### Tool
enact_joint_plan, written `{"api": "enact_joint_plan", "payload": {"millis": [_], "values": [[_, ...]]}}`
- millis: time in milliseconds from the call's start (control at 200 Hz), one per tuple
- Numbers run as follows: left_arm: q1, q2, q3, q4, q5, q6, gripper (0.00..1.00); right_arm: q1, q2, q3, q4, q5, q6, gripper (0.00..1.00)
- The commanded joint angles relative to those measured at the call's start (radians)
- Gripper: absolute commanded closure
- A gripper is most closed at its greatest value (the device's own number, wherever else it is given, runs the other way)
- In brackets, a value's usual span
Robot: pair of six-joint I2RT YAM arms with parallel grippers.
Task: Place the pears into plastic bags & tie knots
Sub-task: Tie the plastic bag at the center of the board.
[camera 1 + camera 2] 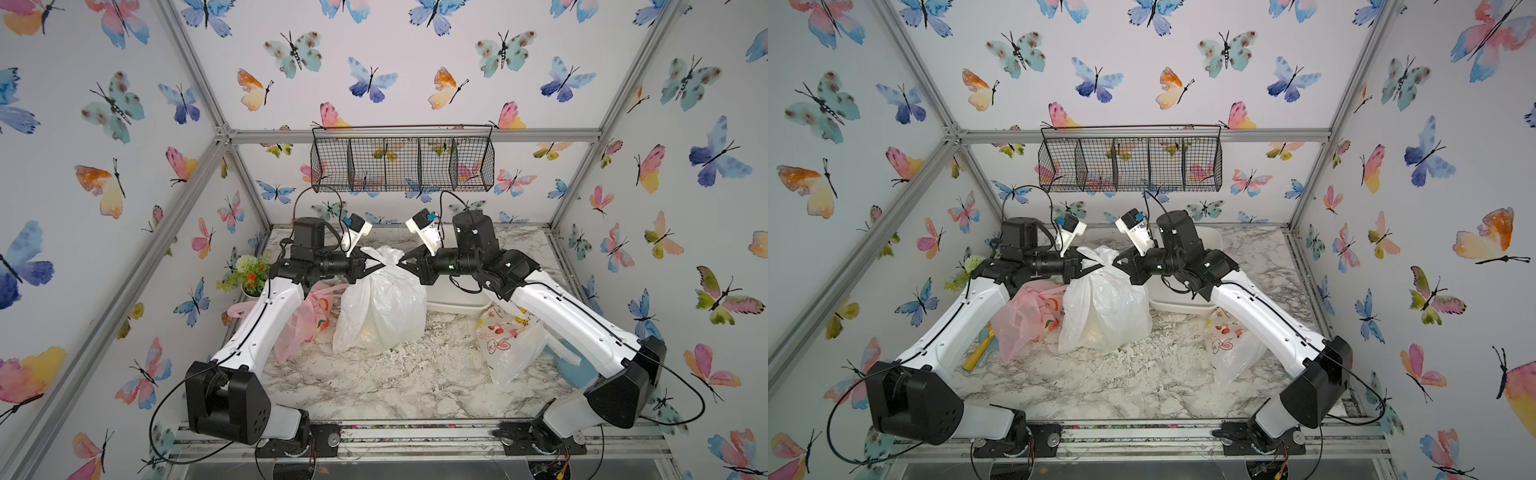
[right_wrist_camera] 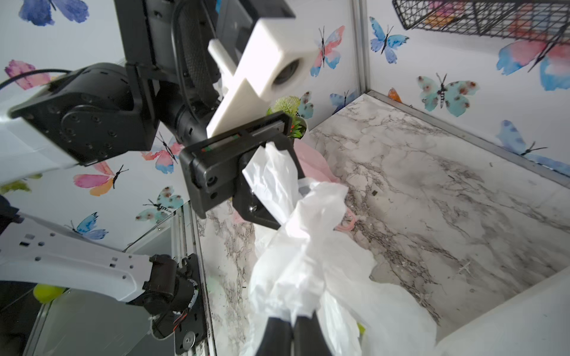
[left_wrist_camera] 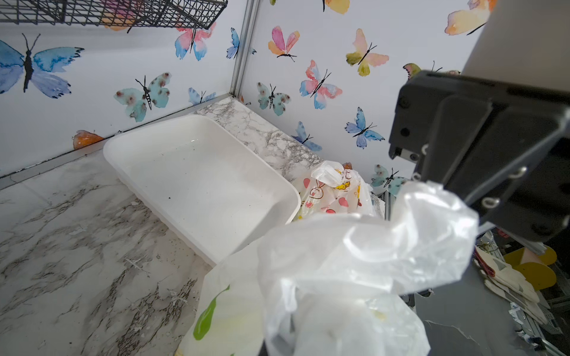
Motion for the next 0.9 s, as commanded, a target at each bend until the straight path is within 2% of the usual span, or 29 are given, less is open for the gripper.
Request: {"api": "enact_joint_plan", "payload": {"millis": [0,80,195,426,561,631,696,776,897], "values": [[0.053,-0.011,-0.004,0.046,-0.077,-0.061,0.95,0.042,-0.047,-0.062,-0.01,-0.117,-0.016,0.98],[0.053,-0.014,-0.009,0.047,-0.067,-0.062,0.95,0.091,-0.024,-0.088,0.005,-0.133,-0.003,0.98],[0.043,-0.019,-0.028,0.052,-0.033,-0.071,0.95,0.121,0.033,-0.096,-0.033,-0.084,-0.014,0.98],[0.04,-0.032,-0.057,0.037,0.026,-0.044,0.82,0.121,0.06,-0.119,0.011,-0.079,-0.011,0.97],[0.034,-0.032,-0.074,0.03,0.084,-0.034,0.89,0.12,0.068,-0.111,0.017,-0.08,-0.019,0.97],[0.032,-0.039,-0.093,0.035,0.097,-0.029,0.89,0.121,0.083,-0.098,-0.009,-0.061,-0.045,0.98],[0.033,-0.047,-0.106,0.036,0.114,-0.02,0.85,0.116,0.1,-0.077,-0.053,-0.016,-0.077,0.98],[0.033,-0.051,-0.109,0.011,0.148,0.012,0.76,0.109,0.119,-0.054,-0.094,0.034,-0.11,0.97],[0.04,-0.042,-0.112,-0.031,0.17,0.064,0.65,0.095,0.123,-0.045,-0.098,0.014,-0.129,0.98]]}}
